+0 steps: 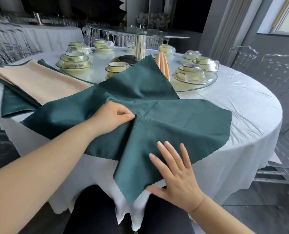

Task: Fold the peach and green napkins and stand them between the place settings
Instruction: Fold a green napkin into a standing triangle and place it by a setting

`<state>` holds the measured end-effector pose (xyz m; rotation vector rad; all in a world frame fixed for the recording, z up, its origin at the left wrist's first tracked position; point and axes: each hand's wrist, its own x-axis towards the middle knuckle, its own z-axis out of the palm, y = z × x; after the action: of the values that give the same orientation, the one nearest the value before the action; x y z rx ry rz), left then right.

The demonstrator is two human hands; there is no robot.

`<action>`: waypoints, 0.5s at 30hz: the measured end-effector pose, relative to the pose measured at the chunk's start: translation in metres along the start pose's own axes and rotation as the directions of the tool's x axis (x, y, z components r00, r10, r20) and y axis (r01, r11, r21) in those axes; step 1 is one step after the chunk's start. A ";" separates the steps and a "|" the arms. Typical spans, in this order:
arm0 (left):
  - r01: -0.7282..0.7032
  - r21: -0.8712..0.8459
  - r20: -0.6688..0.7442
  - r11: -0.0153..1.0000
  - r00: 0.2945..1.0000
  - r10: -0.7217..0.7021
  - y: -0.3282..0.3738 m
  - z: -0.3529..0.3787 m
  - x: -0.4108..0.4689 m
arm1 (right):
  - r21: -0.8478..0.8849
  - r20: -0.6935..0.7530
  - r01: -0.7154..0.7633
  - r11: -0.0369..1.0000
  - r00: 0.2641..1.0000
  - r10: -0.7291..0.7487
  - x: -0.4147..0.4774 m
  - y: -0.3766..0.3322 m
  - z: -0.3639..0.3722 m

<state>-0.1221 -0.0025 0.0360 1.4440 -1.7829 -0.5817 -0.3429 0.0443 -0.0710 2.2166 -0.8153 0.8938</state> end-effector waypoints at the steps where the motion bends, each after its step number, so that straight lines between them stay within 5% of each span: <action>1: 0.010 0.003 0.000 1.000 1.000 -0.010 0.000 -0.001 0.007 | 0.005 0.033 0.012 1.000 0.999 -0.012 0.006 0.006 0.000; 6: 0.021 0.189 -0.015 0.982 1.000 -0.018 -0.017 0.006 0.027 | 0.111 0.123 0.077 0.991 0.988 -0.090 0.025 0.023 0.002; 15: -0.146 0.208 0.216 0.967 0.971 0.100 -0.023 -0.010 -0.004 | 0.477 0.175 -0.141 0.868 0.982 0.064 0.054 0.037 -0.012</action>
<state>-0.0999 -0.0035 0.0238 1.4491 -2.1418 -0.4911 -0.3424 0.0130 -0.0130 2.7317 -0.8561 1.0852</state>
